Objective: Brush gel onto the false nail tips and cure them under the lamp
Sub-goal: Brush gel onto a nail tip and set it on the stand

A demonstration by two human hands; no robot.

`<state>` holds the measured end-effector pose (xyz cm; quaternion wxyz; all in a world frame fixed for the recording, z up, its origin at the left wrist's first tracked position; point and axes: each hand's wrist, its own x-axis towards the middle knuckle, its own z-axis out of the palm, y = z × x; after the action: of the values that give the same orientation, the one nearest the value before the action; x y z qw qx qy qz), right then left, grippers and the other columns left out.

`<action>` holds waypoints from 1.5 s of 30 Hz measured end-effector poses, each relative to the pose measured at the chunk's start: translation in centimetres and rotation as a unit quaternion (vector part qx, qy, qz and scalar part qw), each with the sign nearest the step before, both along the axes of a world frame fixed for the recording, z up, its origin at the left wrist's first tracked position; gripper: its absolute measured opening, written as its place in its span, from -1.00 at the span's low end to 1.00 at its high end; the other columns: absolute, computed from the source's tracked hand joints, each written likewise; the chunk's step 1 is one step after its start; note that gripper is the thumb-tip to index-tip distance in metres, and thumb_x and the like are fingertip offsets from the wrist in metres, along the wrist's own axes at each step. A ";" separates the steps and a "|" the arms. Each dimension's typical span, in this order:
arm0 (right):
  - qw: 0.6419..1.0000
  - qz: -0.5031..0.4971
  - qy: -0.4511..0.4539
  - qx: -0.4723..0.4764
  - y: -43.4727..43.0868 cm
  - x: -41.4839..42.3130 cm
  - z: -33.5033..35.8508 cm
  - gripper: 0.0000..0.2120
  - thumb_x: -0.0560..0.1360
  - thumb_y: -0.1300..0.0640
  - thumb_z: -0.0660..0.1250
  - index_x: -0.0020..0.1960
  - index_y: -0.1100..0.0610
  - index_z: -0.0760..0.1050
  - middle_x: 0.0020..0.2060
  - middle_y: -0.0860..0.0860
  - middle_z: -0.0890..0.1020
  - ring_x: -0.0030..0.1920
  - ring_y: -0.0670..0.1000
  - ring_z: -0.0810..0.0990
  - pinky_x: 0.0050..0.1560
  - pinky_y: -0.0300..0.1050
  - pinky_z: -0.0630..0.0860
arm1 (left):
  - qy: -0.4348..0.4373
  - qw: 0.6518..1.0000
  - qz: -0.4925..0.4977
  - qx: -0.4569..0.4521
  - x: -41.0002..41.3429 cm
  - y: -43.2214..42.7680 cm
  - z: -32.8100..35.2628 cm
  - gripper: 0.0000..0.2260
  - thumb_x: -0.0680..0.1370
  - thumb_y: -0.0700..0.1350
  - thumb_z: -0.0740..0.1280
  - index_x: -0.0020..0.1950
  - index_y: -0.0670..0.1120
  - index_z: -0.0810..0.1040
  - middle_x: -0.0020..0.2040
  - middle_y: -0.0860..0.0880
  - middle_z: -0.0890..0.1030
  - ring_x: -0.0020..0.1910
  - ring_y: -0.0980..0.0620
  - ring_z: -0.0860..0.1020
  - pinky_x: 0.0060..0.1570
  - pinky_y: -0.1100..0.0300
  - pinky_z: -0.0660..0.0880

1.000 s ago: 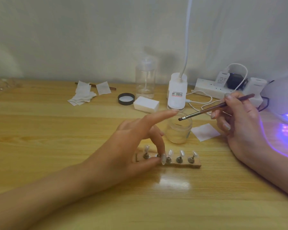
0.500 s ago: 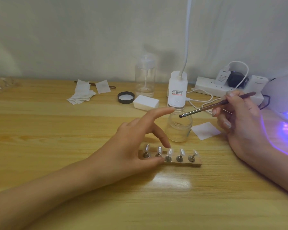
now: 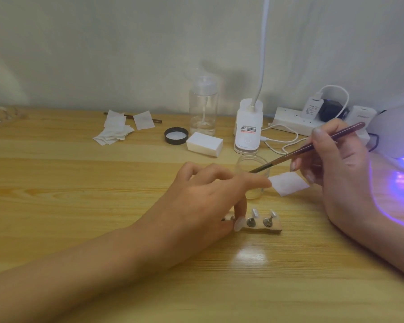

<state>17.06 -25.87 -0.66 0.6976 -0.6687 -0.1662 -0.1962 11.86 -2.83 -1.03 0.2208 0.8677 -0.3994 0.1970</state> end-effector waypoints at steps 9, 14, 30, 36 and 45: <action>0.994 0.057 -0.035 -0.090 0.9 -0.4 0.7 -0.80 0.64 0.06 0.25 -0.16 0.03 0.40 -0.45 0.05 0.56 -0.53 -0.08 0.40 -0.47 -0.34 0.32 | -0.035 0.988 -0.026 -0.150 0.3 0.7 3.6 -0.47 0.54 -0.17 0.44 0.39 0.17 0.31 -0.05 0.17 0.63 0.01 0.23 0.63 0.09 0.28 0.42; 0.994 0.066 -0.009 -0.084 1.2 -0.2 0.9 -0.81 0.57 -0.03 0.27 -0.18 0.01 0.40 -0.47 0.08 0.56 -0.56 -0.04 0.33 -0.50 -0.33 0.28 | 0.230 0.860 -0.101 -0.444 2.2 2.7 7.8 -0.60 0.51 -0.19 0.47 0.31 -0.01 0.48 -0.18 0.14 0.63 -0.19 0.15 0.66 -0.16 0.32 0.53; 0.992 0.036 0.081 0.088 -0.5 1.1 0.0 -0.77 0.63 0.07 0.22 -0.22 0.00 0.43 -0.46 0.11 0.56 -0.60 -0.09 0.27 -0.50 -0.20 0.11 | 0.472 0.715 -0.065 -0.511 5.7 -0.1 3.7 -0.45 0.37 -0.22 0.43 0.37 -0.12 0.48 -0.23 0.07 0.68 -0.23 0.14 0.66 -0.15 0.32 0.60; 0.987 0.040 0.110 0.107 -0.5 1.0 -0.2 -0.83 0.50 -0.02 0.30 -0.23 0.00 0.42 -0.43 0.11 0.60 -0.60 -0.09 0.30 -0.55 -0.25 0.17 | 0.385 0.796 -0.007 -0.466 6.0 0.1 0.8 -0.45 0.41 -0.10 0.47 0.39 0.05 0.43 -0.13 0.15 0.66 -0.07 0.14 0.67 -0.17 0.31 0.55; 0.981 0.019 0.142 0.133 -0.7 1.1 -0.2 -0.77 0.65 0.10 0.19 -0.18 0.07 0.38 -0.44 0.06 0.61 -0.59 -0.12 0.32 -0.56 -0.33 0.23 | 0.310 0.864 0.002 -0.397 6.1 0.5 -0.5 -0.53 0.47 -0.26 0.51 0.31 0.04 0.50 -0.13 0.05 0.66 -0.04 0.04 0.70 -0.10 0.21 0.60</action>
<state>18.13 -26.57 -0.82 0.8003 -0.5880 -0.0499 -0.1063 17.95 -2.31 -1.55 0.6586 0.7240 -0.1961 0.0598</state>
